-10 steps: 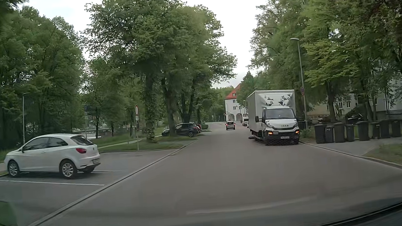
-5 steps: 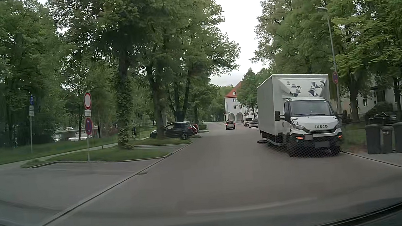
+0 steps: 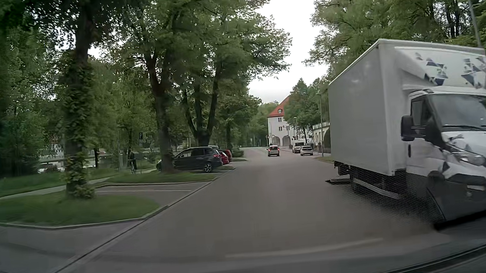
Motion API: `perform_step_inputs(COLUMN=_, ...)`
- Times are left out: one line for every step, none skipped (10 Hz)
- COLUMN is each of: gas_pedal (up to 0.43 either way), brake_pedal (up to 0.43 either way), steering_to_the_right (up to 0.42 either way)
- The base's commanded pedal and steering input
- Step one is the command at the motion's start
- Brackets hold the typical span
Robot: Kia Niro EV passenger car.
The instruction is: Follow the waypoints while adhering to traffic rules and regulations
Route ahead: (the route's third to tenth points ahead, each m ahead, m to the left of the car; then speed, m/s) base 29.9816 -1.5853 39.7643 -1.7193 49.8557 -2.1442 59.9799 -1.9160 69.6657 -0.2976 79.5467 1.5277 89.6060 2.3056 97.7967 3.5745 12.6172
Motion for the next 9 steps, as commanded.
perform_step_inputs(gas_pedal=0.059, brake_pedal=0.0, steering_to_the_right=0.022)
perform_step_inputs(gas_pedal=0.059, brake_pedal=0.0, steering_to_the_right=0.026)
perform_step_inputs(gas_pedal=0.059, brake_pedal=0.0, steering_to_the_right=0.029)
perform_step_inputs(gas_pedal=0.059, brake_pedal=0.0, steering_to_the_right=0.033)
perform_step_inputs(gas_pedal=0.059, brake_pedal=0.0, steering_to_the_right=0.038)
perform_step_inputs(gas_pedal=0.059, brake_pedal=0.0, steering_to_the_right=0.042)
perform_step_inputs(gas_pedal=0.059, brake_pedal=0.0, steering_to_the_right=0.043)
perform_step_inputs(gas_pedal=0.067, brake_pedal=0.0, steering_to_the_right=0.043)
perform_step_inputs(gas_pedal=0.098, brake_pedal=0.0, steering_to_the_right=0.043)
